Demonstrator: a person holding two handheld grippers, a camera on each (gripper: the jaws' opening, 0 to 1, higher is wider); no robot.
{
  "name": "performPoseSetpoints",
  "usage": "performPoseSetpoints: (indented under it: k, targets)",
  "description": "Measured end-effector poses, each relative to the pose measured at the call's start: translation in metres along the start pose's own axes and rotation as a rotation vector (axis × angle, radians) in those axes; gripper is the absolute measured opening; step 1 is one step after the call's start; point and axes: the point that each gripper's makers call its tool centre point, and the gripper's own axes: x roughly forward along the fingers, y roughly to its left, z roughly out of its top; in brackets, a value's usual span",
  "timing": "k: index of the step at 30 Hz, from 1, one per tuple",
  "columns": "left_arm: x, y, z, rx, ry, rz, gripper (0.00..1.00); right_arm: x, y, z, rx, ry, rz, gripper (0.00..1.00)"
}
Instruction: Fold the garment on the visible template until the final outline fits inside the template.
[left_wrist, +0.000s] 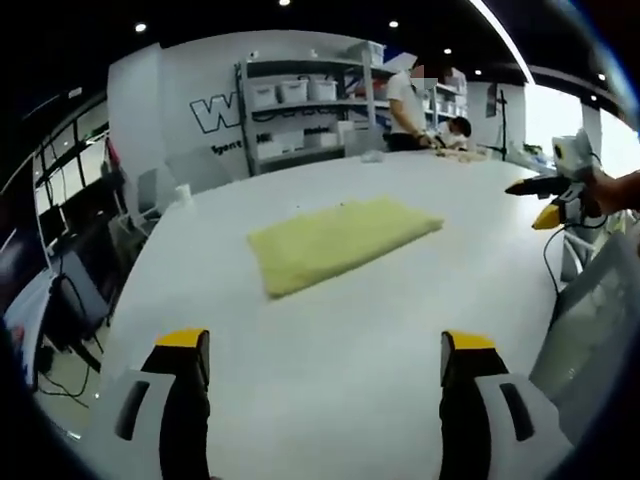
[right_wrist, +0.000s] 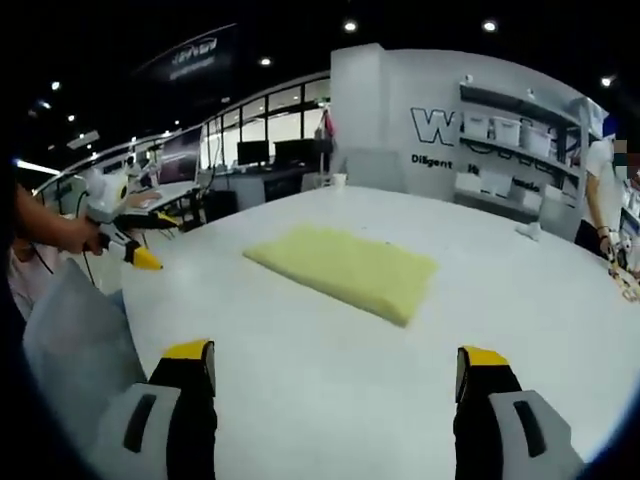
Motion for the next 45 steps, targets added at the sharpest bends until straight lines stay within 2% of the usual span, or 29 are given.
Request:
performPoseSetpoints:
  k: [7, 18, 28, 43, 45]
  targets:
    - [-0.005, 0.002, 0.004, -0.006, -0.012, 0.018, 0.98, 0.001, 0.002, 0.006, -0.013, -0.019, 0.011, 0.99]
    - [-0.013, 0.006, 0.003, -0.033, -0.026, 0.047, 0.97, 0.001, 0.002, 0.001, 0.001, -0.024, 0.013, 0.99]
    - [-0.013, 0.002, 0.002, -0.037, -0.028, 0.040, 0.98, 0.000, 0.004, -0.005, 0.019, -0.024, 0.005, 0.99]
    - [-0.014, 0.006, 0.004, -0.055, -0.038, 0.052, 0.98, -0.001, 0.002, 0.000, 0.015, -0.030, 0.011, 0.99]
    - [-0.013, 0.006, 0.004, -0.086, -0.040, 0.051, 0.98, -0.001, 0.002, -0.002, 0.018, -0.030, 0.010, 0.99]
